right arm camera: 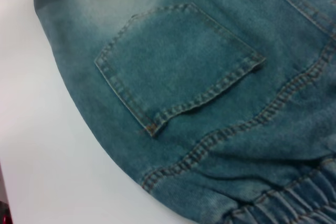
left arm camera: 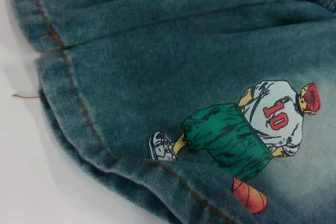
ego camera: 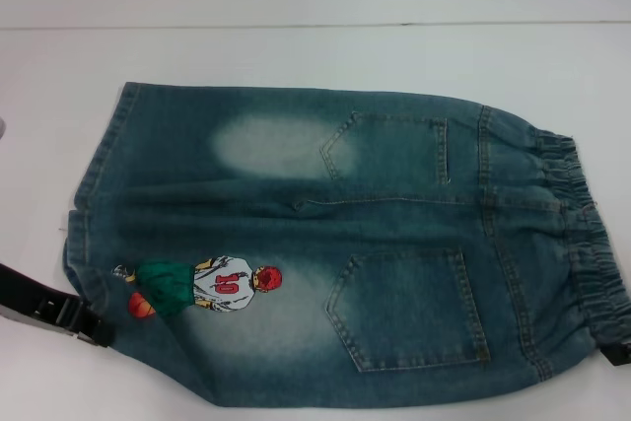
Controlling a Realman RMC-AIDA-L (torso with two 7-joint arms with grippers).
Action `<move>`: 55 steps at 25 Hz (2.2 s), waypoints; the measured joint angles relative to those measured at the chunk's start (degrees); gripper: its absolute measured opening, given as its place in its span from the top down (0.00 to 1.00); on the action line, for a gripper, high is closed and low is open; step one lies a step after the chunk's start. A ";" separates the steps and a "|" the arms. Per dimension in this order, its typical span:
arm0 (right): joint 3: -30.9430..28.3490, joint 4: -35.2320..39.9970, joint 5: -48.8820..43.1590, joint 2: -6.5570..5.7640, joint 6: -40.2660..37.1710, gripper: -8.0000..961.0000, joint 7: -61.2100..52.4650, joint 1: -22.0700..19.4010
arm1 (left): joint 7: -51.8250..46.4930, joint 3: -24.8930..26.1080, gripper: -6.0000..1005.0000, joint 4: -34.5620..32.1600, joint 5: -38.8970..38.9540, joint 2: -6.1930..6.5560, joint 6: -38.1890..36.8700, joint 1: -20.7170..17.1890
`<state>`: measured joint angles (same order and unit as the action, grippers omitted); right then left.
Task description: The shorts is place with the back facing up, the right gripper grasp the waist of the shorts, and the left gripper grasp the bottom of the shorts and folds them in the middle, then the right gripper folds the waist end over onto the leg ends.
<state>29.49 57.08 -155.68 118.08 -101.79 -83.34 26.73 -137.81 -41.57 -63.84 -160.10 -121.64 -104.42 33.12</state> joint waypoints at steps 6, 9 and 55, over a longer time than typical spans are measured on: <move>-0.82 -0.42 0.47 0.06 1.50 0.59 1.73 -0.44 | -0.10 -0.01 0.93 0.00 0.00 -0.09 0.00 0.02; -0.74 -0.38 0.48 0.00 1.24 0.71 1.90 -0.45 | -0.23 0.00 0.93 0.00 0.01 -0.14 0.00 0.02; -3.41 0.74 18.41 -1.68 22.36 0.94 -10.52 3.86 | -0.10 0.82 0.93 4.93 7.05 0.35 27.43 7.78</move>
<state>26.08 57.83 -137.27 116.40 -79.43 -93.87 30.59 -137.91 -40.75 -58.91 -153.05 -121.29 -76.99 40.90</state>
